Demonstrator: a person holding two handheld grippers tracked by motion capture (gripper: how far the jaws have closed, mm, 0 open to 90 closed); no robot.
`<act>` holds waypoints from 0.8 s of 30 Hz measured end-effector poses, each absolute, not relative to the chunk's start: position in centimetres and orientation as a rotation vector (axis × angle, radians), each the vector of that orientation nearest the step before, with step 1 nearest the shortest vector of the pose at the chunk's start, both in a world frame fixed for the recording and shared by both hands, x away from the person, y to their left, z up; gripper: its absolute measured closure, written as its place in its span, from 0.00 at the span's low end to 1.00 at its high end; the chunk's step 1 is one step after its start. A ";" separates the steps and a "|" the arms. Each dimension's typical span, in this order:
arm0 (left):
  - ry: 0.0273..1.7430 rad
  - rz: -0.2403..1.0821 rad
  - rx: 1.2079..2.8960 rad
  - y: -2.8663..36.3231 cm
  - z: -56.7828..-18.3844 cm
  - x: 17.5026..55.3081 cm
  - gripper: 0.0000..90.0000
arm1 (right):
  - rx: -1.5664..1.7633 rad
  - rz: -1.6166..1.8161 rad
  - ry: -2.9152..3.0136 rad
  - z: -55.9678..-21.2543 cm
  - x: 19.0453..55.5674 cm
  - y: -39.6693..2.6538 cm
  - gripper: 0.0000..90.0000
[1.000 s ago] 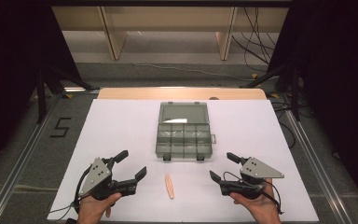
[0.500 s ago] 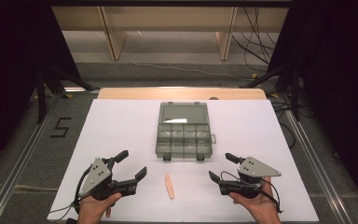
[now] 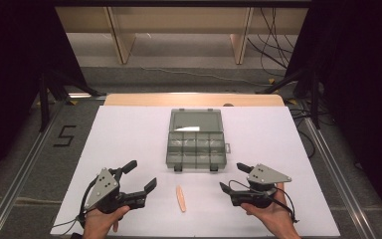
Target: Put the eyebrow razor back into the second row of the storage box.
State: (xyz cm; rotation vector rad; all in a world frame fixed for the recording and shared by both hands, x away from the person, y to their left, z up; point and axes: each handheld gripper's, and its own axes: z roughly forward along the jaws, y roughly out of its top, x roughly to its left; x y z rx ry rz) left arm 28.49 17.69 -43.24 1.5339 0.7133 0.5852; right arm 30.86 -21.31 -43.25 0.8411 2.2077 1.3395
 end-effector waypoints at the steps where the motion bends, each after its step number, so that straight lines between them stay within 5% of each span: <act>1: 0.745 0.579 1.541 17.7 -43.2 28.2 0.17 | 0.834 1.330 2.236 -43.3 31.1 -21.0 0.21; 24: 0.744 0.585 1.540 17.8 -43.2 28.3 0.17 | 0.732 1.167 2.507 -43.5 32.5 -16.2 0.27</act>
